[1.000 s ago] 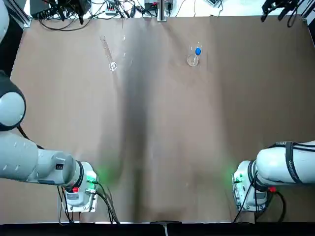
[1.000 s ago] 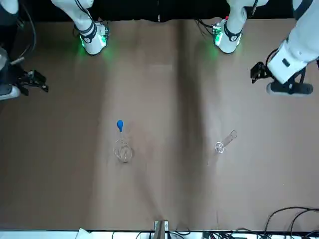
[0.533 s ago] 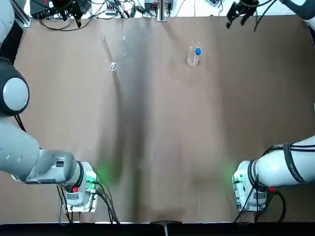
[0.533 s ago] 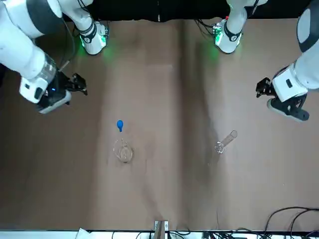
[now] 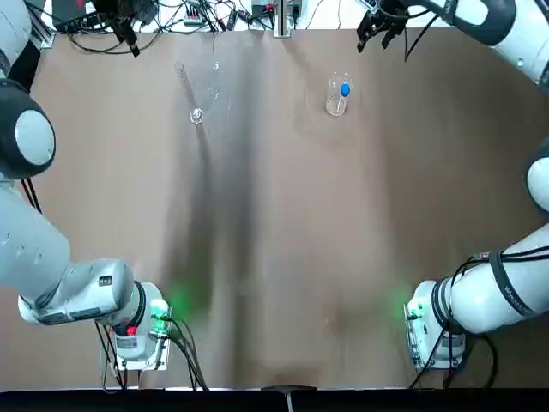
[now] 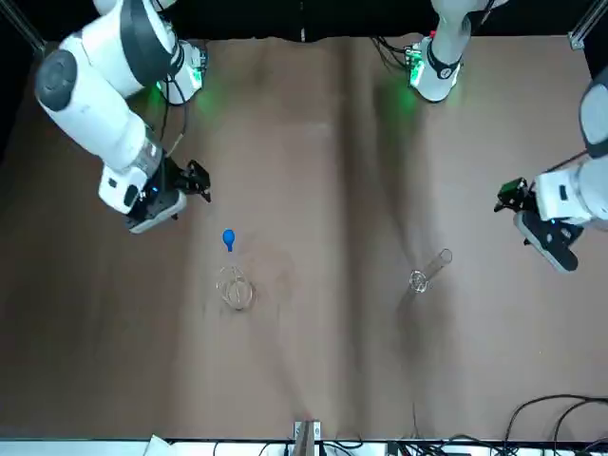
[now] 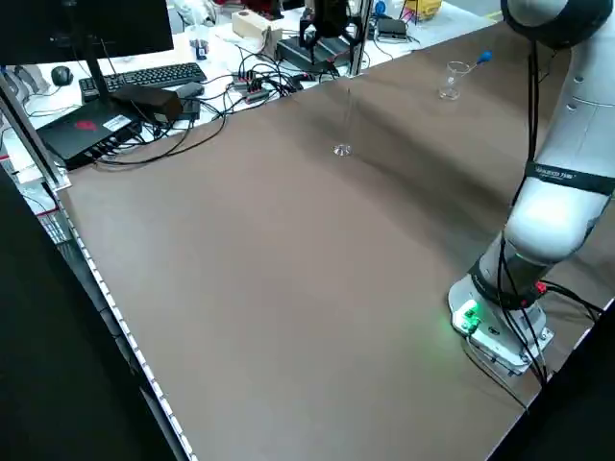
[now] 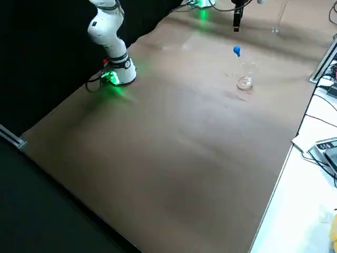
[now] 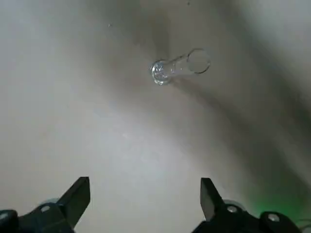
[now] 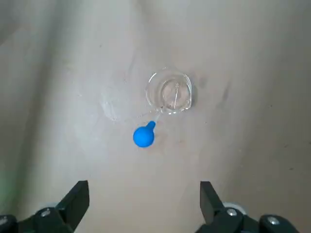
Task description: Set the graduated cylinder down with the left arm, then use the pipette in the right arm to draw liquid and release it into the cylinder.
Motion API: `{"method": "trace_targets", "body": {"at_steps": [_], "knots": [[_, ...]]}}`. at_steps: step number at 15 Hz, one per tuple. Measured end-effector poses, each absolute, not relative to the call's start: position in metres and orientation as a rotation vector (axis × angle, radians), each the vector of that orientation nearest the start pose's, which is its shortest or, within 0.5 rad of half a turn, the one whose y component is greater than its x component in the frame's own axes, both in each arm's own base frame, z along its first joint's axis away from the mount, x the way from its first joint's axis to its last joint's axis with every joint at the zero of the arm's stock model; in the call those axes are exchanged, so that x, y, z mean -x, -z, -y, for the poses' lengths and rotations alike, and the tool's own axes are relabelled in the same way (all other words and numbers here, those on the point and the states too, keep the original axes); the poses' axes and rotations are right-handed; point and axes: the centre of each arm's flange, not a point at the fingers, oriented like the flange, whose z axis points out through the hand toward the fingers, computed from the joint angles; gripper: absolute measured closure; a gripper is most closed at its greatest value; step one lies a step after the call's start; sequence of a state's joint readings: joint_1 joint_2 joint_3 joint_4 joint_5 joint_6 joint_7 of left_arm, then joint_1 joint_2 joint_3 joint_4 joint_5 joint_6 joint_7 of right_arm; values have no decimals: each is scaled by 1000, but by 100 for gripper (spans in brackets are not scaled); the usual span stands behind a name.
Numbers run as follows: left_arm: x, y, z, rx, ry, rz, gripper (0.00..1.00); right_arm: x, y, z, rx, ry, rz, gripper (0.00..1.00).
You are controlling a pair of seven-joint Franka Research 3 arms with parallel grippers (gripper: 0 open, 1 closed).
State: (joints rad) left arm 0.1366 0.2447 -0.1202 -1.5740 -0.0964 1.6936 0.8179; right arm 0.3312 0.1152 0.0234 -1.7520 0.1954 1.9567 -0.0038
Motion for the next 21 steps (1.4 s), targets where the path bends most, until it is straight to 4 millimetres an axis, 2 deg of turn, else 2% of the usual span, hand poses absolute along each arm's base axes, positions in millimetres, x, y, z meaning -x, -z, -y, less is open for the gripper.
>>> {"method": "trace_targets", "body": {"at_steps": [4,5,8,10,11,13,14,15,19,21], "knots": [[-635,-440,-98,3067,89,-1564,0,-576,-477,-228,2928,47,312,4],[-637,-424,-118,3077,168,-1630,0,-579,-468,-230,2932,39,287,12],[-642,-366,-155,3104,353,-1773,0,-585,-448,-235,2941,24,215,14],[-649,-328,-160,3073,452,-1869,0,-586,-439,-242,2944,23,173,21],[-652,-313,-158,3033,526,-1946,0,-586,-432,-247,2947,15,146,21],[-658,-289,-155,2935,740,-2086,0,-581,-413,-263,2956,-18,99,22],[-658,-280,-156,2862,837,-2163,0,-578,-403,-273,2960,-33,92,26],[-658,-262,-159,2714,1010,-2286,0,-574,-392,-284,2966,-55,88,29],[-656,-212,-152,2609,1291,-2348,0,-576,-383,-282,2973,-74,46,33],[-653,-182,-139,2573,1458,-2377,0,-577,-379,-279,2977,-82,34,33]]}}
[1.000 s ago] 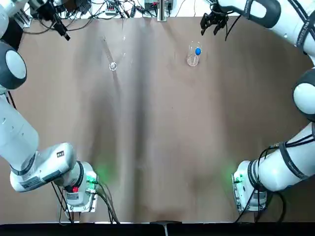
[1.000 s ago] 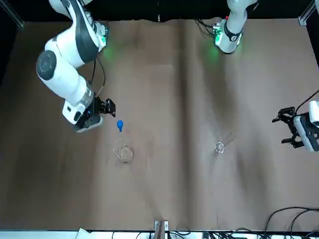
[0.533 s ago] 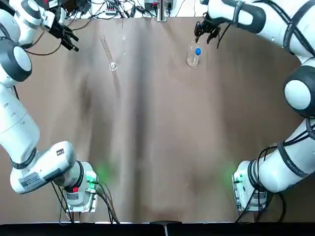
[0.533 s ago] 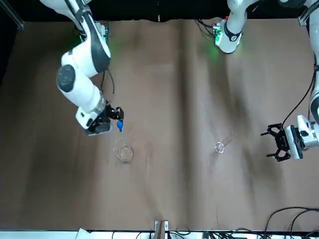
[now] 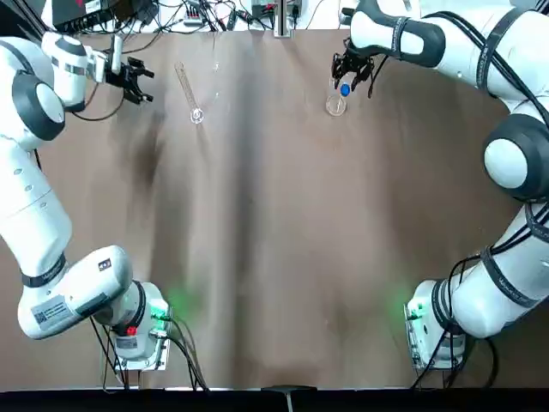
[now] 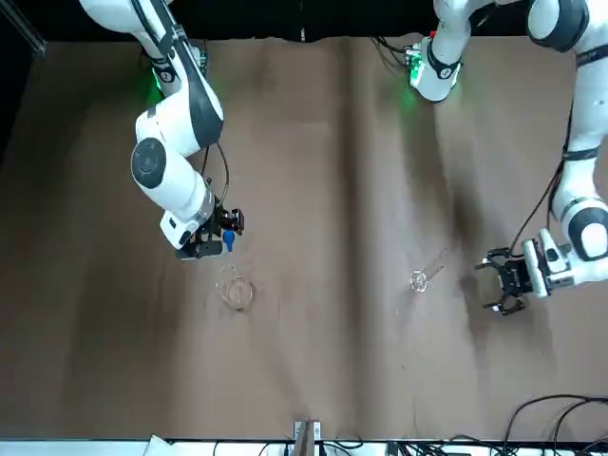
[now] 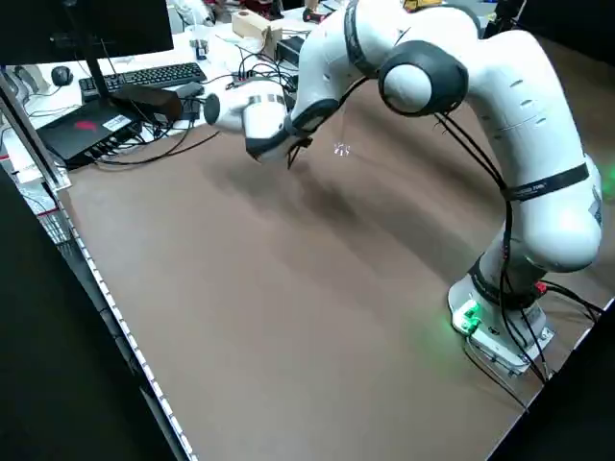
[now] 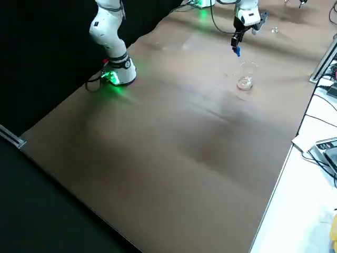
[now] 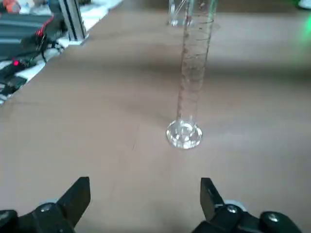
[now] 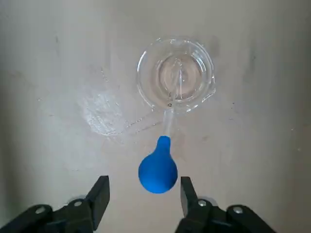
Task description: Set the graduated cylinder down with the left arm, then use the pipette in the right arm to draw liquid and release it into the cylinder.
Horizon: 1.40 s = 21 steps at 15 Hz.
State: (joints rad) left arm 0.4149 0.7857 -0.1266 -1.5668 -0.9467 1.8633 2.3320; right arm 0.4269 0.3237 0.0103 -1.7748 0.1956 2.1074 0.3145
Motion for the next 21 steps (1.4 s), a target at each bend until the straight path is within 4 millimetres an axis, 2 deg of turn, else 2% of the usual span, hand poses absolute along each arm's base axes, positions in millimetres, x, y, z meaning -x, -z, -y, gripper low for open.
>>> {"method": "trace_targets", "body": {"at_steps": [2,5,11,15,17,18,21], "knots": [[-647,-155,-121,-1568,-1036,1533,0,-579,-373,-278,2987,-89,34,33],[-640,-131,-99,-1460,-1065,1526,0,-579,-367,-278,2995,-101,37,33],[-639,-122,-46,-1344,-1029,1517,0,-579,-360,-278,3001,-115,37,38],[-637,-112,-37,-1338,-1037,1481,0,-579,-360,-279,3001,-115,39,43],[-640,-109,-35,-1353,-1090,1418,0,-579,-360,-279,3001,-115,38,50],[-643,-108,-30,-1358,-1135,1363,0,-579,-360,-279,3001,-115,34,57],[-644,-105,-14,-1347,-1147,1336,0,-579,-360,-279,3001,-114,31,59]]}}
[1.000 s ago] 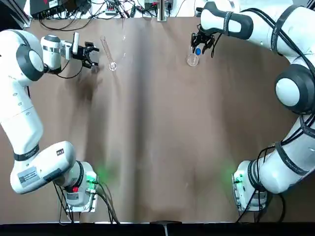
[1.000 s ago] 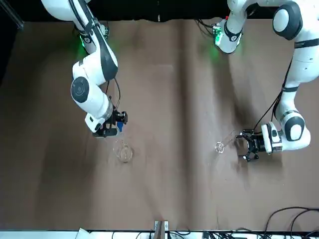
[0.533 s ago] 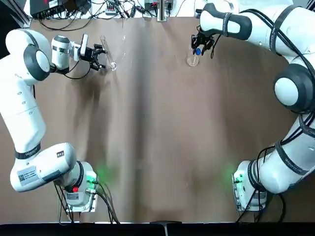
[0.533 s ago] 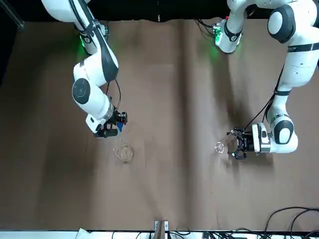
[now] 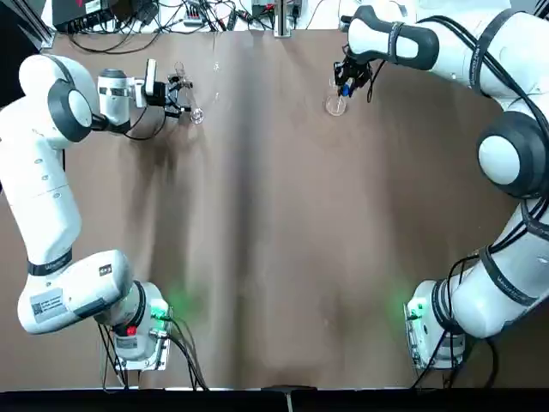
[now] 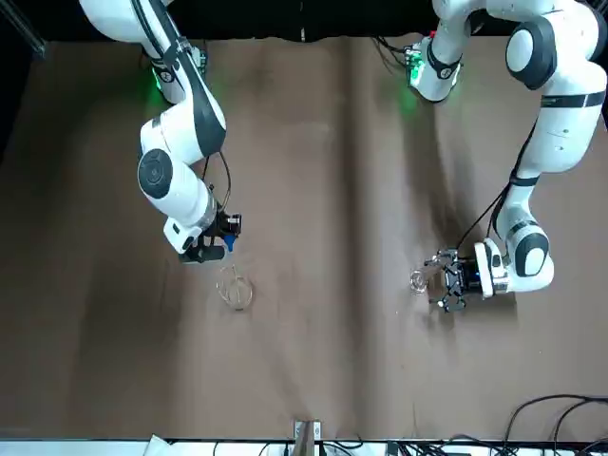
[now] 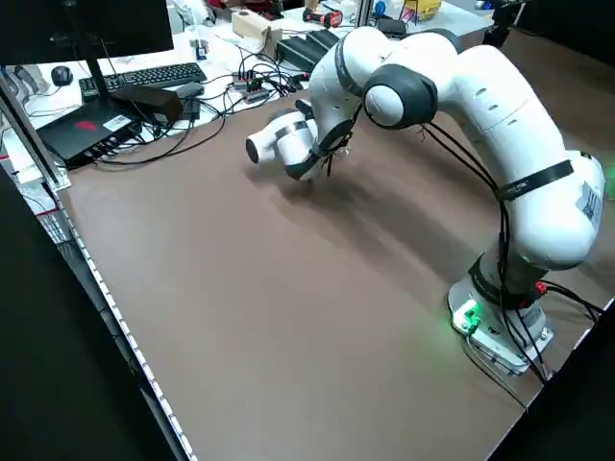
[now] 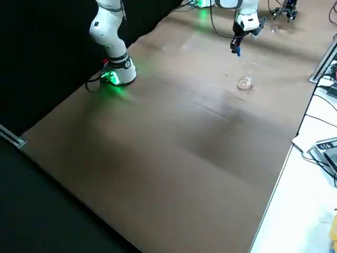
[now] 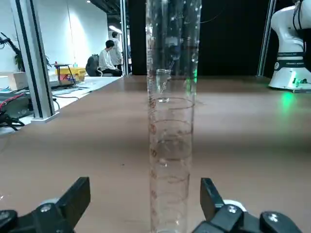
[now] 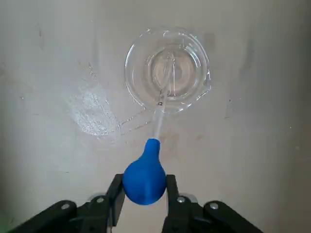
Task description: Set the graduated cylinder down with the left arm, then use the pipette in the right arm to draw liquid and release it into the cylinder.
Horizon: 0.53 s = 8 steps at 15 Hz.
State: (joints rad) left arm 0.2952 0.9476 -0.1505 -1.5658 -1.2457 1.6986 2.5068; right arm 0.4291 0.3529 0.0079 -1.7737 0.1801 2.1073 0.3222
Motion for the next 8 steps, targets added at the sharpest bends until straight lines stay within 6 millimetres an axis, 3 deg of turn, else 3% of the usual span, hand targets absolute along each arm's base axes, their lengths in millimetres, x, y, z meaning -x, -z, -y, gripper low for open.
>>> {"method": "trace_targets", "body": {"at_steps": [3,8], "knots": [[-644,-103,-1,-1332,-1133,1343,0,-579,-362,-280,3000,-111,27,74],[-643,-101,4,-1327,-1126,1344,4,-581,-365,-281,3005,-97,35,83]]}}
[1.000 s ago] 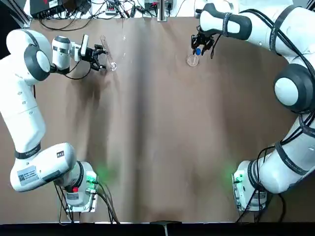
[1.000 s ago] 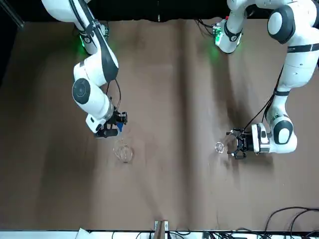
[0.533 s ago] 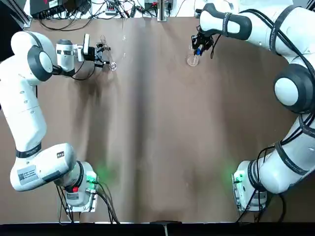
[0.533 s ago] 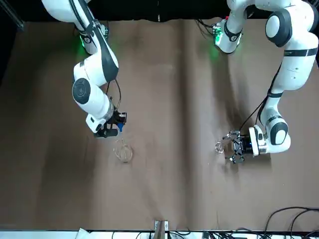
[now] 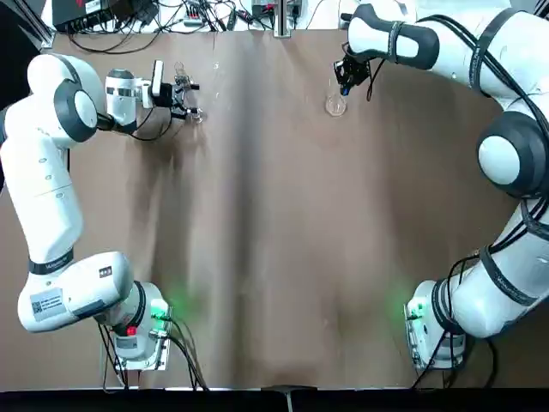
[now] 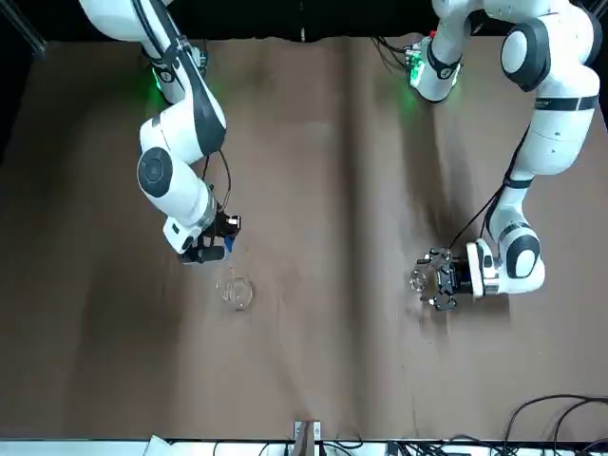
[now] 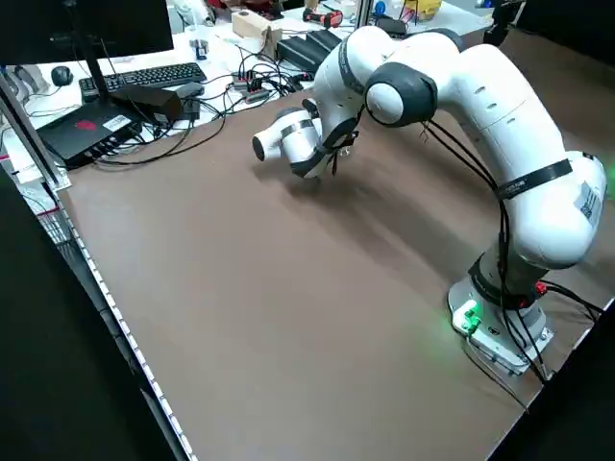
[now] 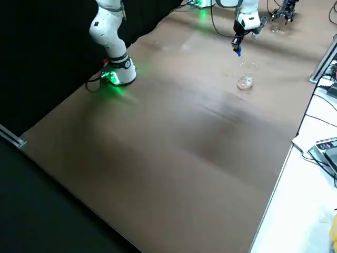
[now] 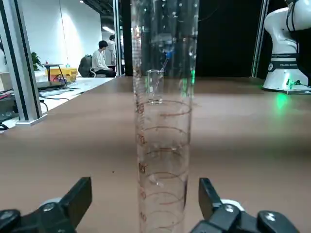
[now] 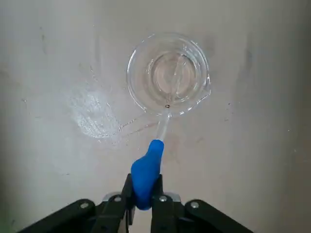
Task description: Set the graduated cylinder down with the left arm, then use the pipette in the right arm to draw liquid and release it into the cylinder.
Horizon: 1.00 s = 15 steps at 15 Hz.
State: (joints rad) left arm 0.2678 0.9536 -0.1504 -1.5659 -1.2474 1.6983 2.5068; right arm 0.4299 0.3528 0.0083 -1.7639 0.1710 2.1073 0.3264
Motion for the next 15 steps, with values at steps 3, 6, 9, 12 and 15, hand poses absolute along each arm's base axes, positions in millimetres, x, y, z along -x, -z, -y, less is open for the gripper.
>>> {"method": "trace_targets", "body": {"at_steps": [3,6,9,12,15], "knots": [[-643,-101,2,-1331,-1126,1344,17,-581,-366,-281,3005,-93,36,85],[-642,-100,-4,-1342,-1125,1344,45,-582,-367,-281,3004,-89,37,85],[-642,-99,-6,-1345,-1127,1343,49,-582,-368,-281,3004,-88,37,85],[-642,-99,-6,-1345,-1127,1343,52,-582,-368,-281,3004,-88,37,85],[-642,-99,-6,-1344,-1125,1346,59,-583,-368,-280,3004,-86,35,83]]}}
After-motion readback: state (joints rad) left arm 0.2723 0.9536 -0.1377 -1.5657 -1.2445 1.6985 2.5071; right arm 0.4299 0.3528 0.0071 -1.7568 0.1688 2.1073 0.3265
